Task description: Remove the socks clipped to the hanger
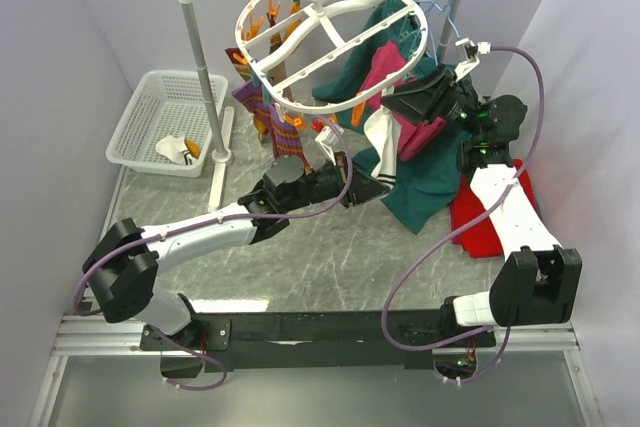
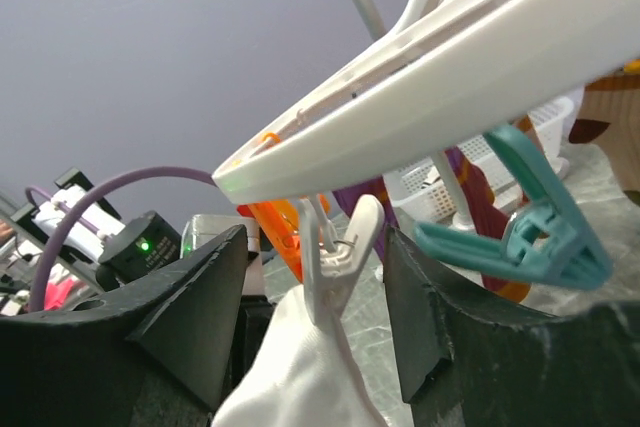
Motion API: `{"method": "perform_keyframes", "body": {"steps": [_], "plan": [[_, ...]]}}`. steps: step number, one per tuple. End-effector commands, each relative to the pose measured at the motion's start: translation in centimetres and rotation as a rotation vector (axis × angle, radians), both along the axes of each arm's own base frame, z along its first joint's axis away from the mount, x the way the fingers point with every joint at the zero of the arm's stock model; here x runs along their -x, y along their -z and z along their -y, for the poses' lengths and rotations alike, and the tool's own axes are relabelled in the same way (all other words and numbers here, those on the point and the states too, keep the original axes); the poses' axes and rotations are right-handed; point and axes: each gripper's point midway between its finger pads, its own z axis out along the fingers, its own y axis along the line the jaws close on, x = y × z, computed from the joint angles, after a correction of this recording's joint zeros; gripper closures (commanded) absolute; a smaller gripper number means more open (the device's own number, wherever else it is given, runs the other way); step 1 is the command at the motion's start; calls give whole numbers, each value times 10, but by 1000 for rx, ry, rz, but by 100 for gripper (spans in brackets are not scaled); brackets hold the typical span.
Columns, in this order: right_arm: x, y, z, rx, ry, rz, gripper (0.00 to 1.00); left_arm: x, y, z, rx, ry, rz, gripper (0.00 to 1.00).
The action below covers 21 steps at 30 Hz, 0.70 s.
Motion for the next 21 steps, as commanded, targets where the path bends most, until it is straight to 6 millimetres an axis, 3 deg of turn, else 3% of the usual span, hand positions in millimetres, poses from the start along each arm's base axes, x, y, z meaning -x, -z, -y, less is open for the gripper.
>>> {"method": "perform_keyframes", "body": {"steps": [1,9,15,21], "plan": [[5,-15,-2,-41,-8,65,38,7,-12,1,46,39,17,99],[0,-18,-2,-63,1,59,48,9,-16,-2,55,41,21,99],[-2,-15,-2,-60,8,49,62,10,-14,-3,52,41,15,99],[-8,-10,-2,-45,18,22,100,12,-6,-5,38,39,3,99]]}}
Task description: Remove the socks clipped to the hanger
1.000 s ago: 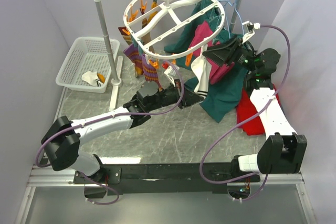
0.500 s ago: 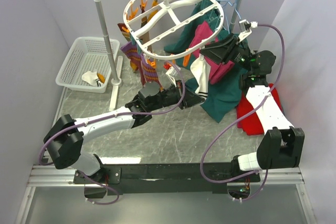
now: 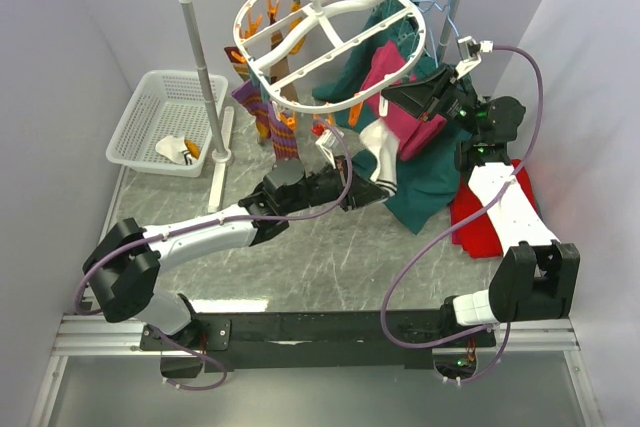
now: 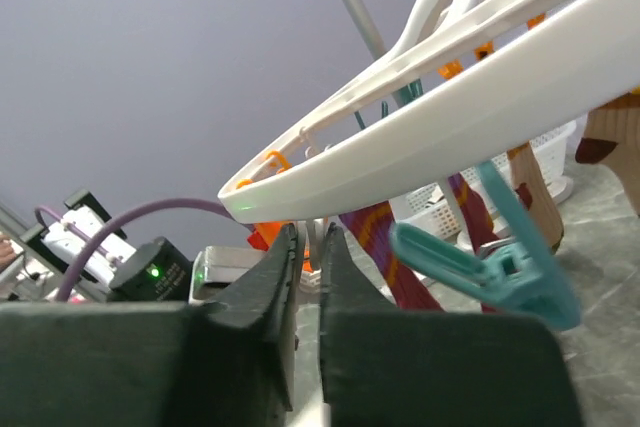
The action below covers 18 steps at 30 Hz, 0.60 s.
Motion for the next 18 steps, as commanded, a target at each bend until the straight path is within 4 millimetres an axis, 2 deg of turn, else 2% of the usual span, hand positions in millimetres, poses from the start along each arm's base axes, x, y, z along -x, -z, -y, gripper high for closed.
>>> {"method": "perform_keyframes", "body": {"steps": [1,3,5,6,8,9,10,11,12,13,14,15,16,18], "plan": [[-2,-2,-2,12,11,16,100,9,-6,-8,28,18,17,99],[-1,1,-2,23,16,13,100,10,-1,-13,16,6,14,99],[-2,5,-2,33,22,-4,100,8,21,-21,-39,-33,-10,99],[-3,7,-2,46,29,6,100,10,22,-28,-47,-52,-8,99],[-8,12,-2,66,44,-37,99,1,62,-44,-165,-139,-71,99],[-11,13,-1,85,64,-20,99,-3,67,-56,-192,-185,-93,99],[-11,11,-1,93,71,-17,99,-15,85,-74,-230,-255,-148,99],[-14,17,-1,110,81,-34,99,-19,95,-87,-246,-277,-192,99],[-13,17,-1,115,86,-31,99,-21,94,-103,-227,-292,-224,99],[-13,17,-1,117,90,-31,99,-38,116,-135,-213,-366,-324,99],[-14,19,-1,124,93,-33,99,-34,119,-146,-183,-334,-362,99],[-14,20,-1,128,94,-34,99,-37,110,-163,-134,-362,-361,99],[-14,20,-1,132,95,-39,98,-49,122,-191,-130,-439,-399,99],[-16,22,0,143,104,-35,98,-58,114,-217,-134,-529,-370,99]]}}
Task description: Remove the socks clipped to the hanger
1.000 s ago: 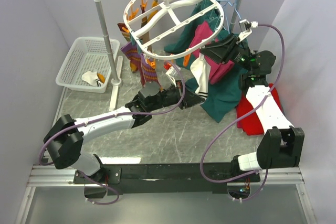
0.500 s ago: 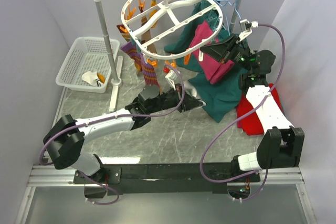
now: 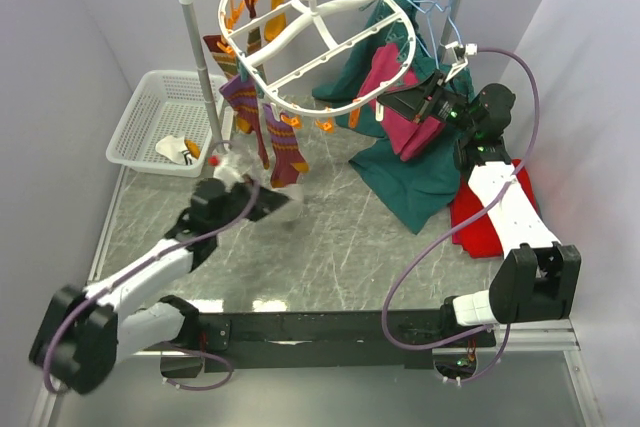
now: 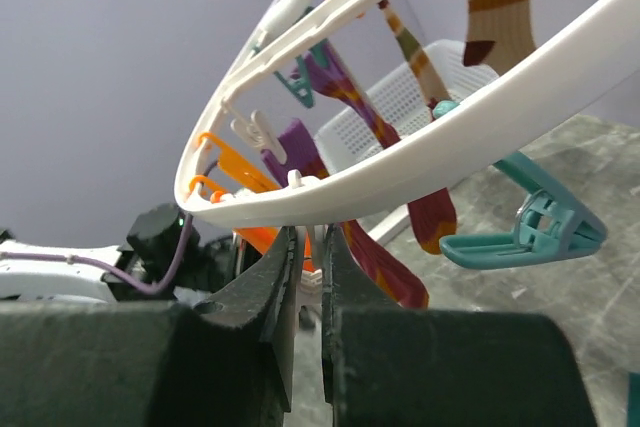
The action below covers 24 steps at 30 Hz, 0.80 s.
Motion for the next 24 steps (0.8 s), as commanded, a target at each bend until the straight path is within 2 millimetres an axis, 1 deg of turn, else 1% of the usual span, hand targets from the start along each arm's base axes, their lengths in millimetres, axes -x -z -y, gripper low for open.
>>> {"method": "perform_keyframes", "body": {"steps": [1,3,4,6,7,8,9,10,12,13,14,15,16,17,18,19,20,21,22,23,24], "plan": [[8,-19,1,39,18,65,98,-13,-4,-60,-18,-160,-52,99],[9,-17,0,49,19,64,98,-23,-7,-86,-62,-259,-52,99],[9,-18,1,51,21,67,98,-34,-11,-109,-81,-331,-55,99],[11,-18,2,58,26,74,98,-44,-8,-132,-99,-391,-91,99],[11,-19,2,61,30,78,98,-57,-15,-156,-98,-463,-84,99],[12,-18,2,61,32,75,98,-63,-16,-165,-96,-494,-93,99],[12,-18,2,62,34,79,98,-73,-11,-180,-97,-536,-121,99],[13,-19,2,61,32,83,98,-84,-20,-199,-73,-599,-116,99],[13,-17,1,62,26,79,98,-99,-25,-214,-41,-641,-135,99],[14,-17,1,63,23,77,98,-110,-44,-227,-35,-690,-92,99],[13,-16,2,67,25,76,98,-117,-53,-234,-42,-731,-70,99],[14,-16,2,69,28,78,98,-125,-52,-240,-50,-754,-79,99],[14,-15,2,72,30,77,98,-135,-72,-250,-49,-778,-38,99],[15,-16,2,73,29,79,98,-143,-78,-256,-52,-786,-29,99],[17,-16,2,73,27,79,98,-156,-66,-262,-64,-791,-69,99],[17,-16,2,72,28,80,98,-168,-82,-273,-67,-808,-43,99],[18,-18,2,70,27,83,98,-177,-79,-279,-73,-814,-55,98],[19,-18,2,69,28,86,98,-190,-59,-285,-82,-815,-107,98],[20,-19,2,67,24,85,98,-199,-64,-293,-91,-823,-97,97],[21,-20,1,64,22,90,98,-205,-56,-300,-99,-835,-119,97],[21,-19,2,63,22,88,98,-212,-36,-306,-106,-840,-169,96]]}}
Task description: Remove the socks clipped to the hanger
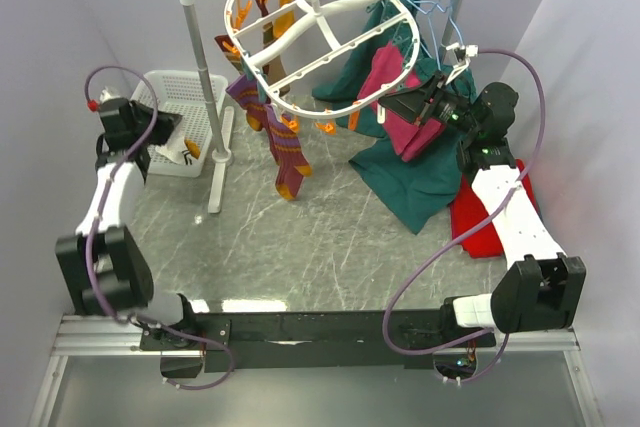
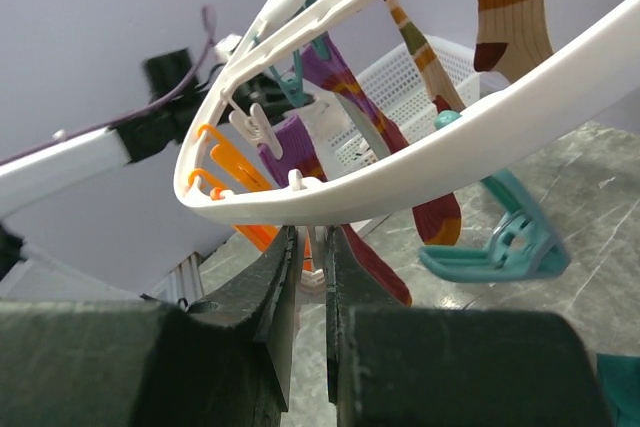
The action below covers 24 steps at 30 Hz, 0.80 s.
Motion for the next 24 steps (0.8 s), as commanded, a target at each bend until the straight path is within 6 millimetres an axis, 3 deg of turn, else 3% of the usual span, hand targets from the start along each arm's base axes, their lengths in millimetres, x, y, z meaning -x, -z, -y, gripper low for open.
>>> {"method": "perform_keyframes", "body": {"steps": [1,2,4,5,6,8,9,10,11,12,13,14,16,17,18,19,20,21,23,24], "plan": [[16,-21,-2,1,-20,62,98,-31,30,-38,5,-63,-73,93],[16,-21,-2,1,-19,62,98,-37,46,-44,22,-69,-99,90],[17,-20,-3,-1,-27,59,98,-49,42,-51,29,-29,-44,74],[16,-19,-3,0,-28,57,98,-53,56,-50,40,0,-70,62],[16,-19,-4,-1,-30,54,98,-59,47,-49,36,31,-61,43],[15,-16,-4,4,-26,46,98,-57,47,-43,47,48,-85,36],[15,-15,-4,6,-22,42,98,-52,50,-41,51,24,-91,17],[14,-13,-5,11,-19,33,98,-46,48,-38,52,13,-90,15],[13,-12,-6,15,-22,28,98,-42,23,-37,24,3,-18,13],[13,-13,-7,17,-18,29,98,-35,26,-30,25,1,-30,6],[12,-9,-7,30,-14,14,98,-30,22,-27,15,-9,-26,5],[12,-12,-7,36,-7,15,96,-21,4,-19,-1,-5,9,5],[9,-6,-8,61,21,-18,92,-2,11,2,-4,4,1,4],[9,-10,-9,67,31,-16,88,12,-10,11,-17,4,58,4],[7,-10,-9,74,45,-20,85,25,7,27,-4,13,40,3],[8,-5,-10,88,49,-40,83,34,6,33,-6,9,57,3],[8,-9,-9,93,57,-36,77,50,-12,43,-9,21,123,4],[9,-8,-10,98,60,-40,75,62,2,60,-10,58,121,6],[10,-7,-10,111,71,-51,67,80,-9,74,-27,83,177,9],[11,-8,-9,114,77,-42,64,90,2,93,-33,141,168,11]]}}
